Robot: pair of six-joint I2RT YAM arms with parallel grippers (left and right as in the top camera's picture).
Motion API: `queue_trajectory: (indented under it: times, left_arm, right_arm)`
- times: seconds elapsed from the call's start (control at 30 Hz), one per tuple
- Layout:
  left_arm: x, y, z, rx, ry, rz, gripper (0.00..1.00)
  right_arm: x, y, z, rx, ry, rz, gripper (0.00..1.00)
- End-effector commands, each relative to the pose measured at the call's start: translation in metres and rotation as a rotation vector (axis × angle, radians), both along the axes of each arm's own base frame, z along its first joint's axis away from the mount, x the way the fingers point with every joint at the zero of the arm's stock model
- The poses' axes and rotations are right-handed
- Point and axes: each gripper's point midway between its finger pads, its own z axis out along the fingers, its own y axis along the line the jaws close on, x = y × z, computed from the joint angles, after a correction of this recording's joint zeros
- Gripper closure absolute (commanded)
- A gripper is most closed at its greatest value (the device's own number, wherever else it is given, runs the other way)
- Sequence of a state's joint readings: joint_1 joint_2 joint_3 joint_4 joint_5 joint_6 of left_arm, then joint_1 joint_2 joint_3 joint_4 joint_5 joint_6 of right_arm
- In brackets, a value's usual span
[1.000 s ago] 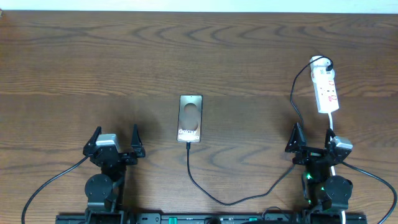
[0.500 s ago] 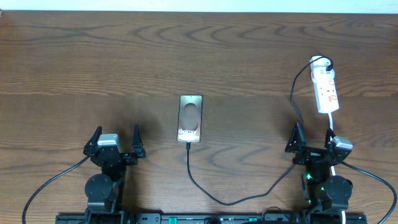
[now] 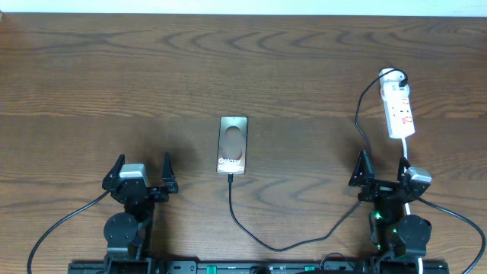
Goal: Plug charger to phone and switch on socket
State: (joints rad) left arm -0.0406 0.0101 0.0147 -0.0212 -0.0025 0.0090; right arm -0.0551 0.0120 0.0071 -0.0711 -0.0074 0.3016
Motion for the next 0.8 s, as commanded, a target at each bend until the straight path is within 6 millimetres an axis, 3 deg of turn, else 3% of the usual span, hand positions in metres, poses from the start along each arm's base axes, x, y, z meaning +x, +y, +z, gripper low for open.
queue_trajectory:
  times: [0.0, 0.57, 0.77]
  left_arm:
    - [-0.0015, 0.0036, -0.016, 0.024, 0.055, 0.016, 0.02]
    - [-0.0015, 0.0036, -0.016, 0.024, 0.055, 0.016, 0.02]
    - [-0.0015, 0.0036, -0.016, 0.024, 0.055, 0.016, 0.02]
  right_arm:
    - [-0.0004, -0.0017, -0.0006, -0.019, 0.001, -0.006, 0.01]
    - [-0.0004, -0.0016, 0.0, -0.019, -0.002, -0.005, 0.01]
    - [-0.0003, 0.0, -0.0004, -0.218, 0.01, 0.015, 0.01]
